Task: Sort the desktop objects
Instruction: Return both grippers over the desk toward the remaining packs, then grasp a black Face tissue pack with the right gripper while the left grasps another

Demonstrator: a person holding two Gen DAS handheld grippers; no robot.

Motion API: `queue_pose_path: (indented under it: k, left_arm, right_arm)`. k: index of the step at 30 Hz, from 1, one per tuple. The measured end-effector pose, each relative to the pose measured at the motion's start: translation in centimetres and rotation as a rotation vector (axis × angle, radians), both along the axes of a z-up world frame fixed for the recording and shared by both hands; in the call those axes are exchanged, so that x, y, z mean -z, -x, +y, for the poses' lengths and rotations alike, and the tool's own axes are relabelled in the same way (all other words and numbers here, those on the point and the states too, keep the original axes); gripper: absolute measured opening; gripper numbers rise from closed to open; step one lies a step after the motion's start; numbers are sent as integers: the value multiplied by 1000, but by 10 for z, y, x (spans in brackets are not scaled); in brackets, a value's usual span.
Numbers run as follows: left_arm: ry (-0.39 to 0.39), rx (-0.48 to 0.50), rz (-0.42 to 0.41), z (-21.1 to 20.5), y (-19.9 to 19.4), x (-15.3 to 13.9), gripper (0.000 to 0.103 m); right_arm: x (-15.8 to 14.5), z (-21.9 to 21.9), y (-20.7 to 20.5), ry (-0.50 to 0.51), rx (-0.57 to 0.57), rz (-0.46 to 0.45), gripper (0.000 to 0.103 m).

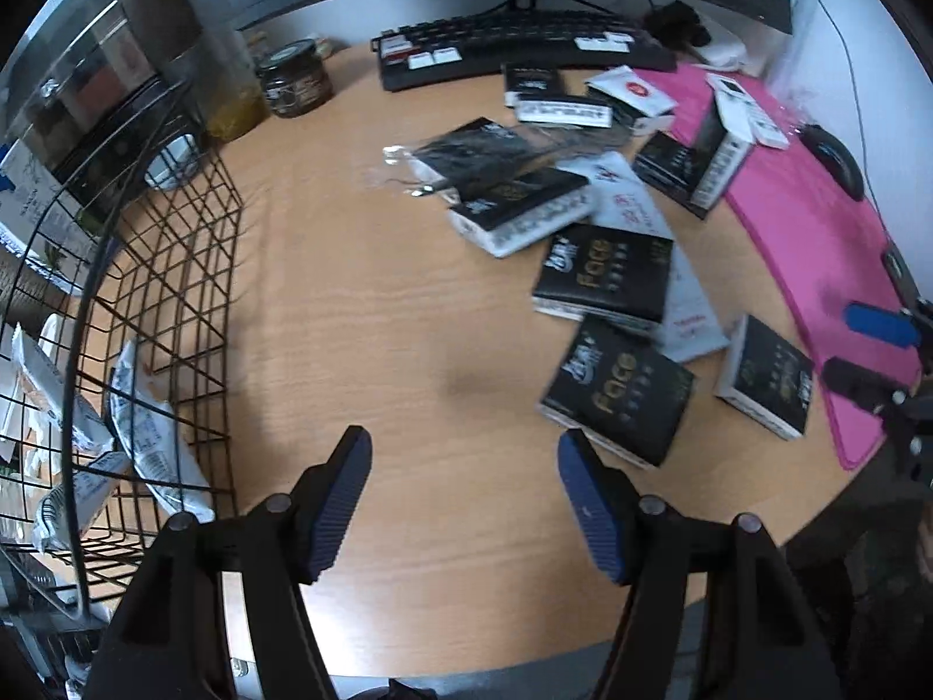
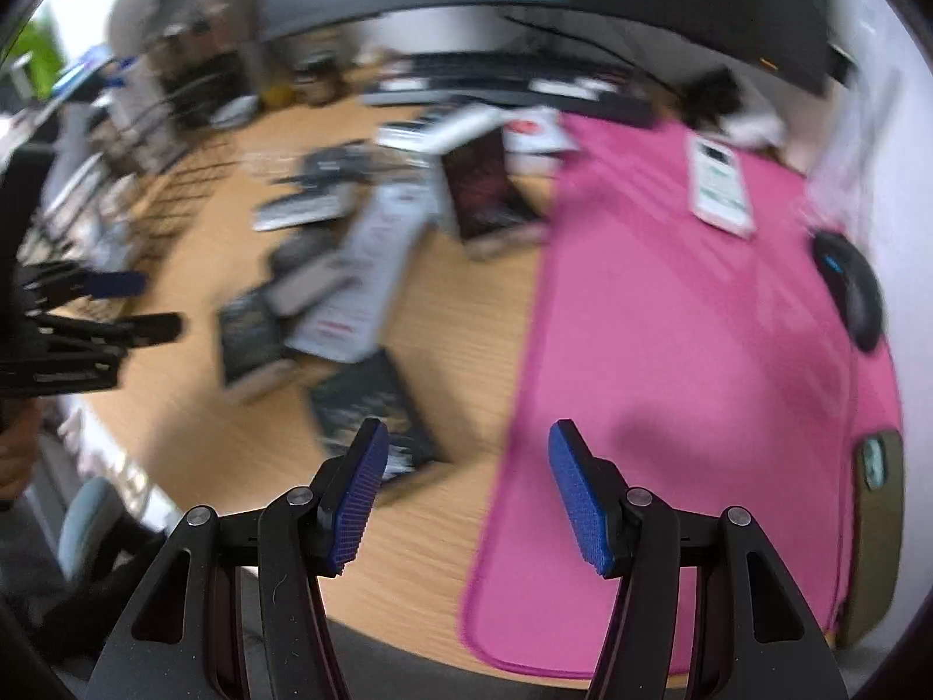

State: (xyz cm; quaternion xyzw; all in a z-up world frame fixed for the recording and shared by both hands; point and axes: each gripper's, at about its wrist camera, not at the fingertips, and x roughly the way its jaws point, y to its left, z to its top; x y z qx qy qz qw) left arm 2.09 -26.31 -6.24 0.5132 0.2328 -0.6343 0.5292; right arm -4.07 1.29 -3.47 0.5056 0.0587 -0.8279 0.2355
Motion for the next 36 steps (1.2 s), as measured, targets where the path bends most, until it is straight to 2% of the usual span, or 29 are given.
queue_pose_path:
  k: [3,7,11,12,17,24,29,36]
  left_arm:
    - [-4,-6,-5,4,2,-2,71]
    - [-8,-11,2,-1,5,-2,71]
    - [-29,-13,30,1,6,1,71]
    - [-37,-11,38,1,6,2,71]
    - [-61,-33,36,0,5,11,71]
    - [-55,-80,11,-10,-3,19,71]
    - [-64,-92,4,-17,-7,27,71]
    - [-48,-98,-3,-15,-11,25,71]
  right_arm:
    - [5,-21,-2,-33,-65,17,60]
    - [27,-43,-3,-84,-128,-14,60]
    - [37,-43,4,-83,-113,-38,59]
    - [37,-40,5,-77,-104,-35,47]
    - [30,-31,14,-46,-74,-39,47]
    - [25,-61,10,-77,-148,-8,47]
    - [27,-71,7,-101,-153,-12,47]
    - [23,-81,-16,-51,-221,-49,47]
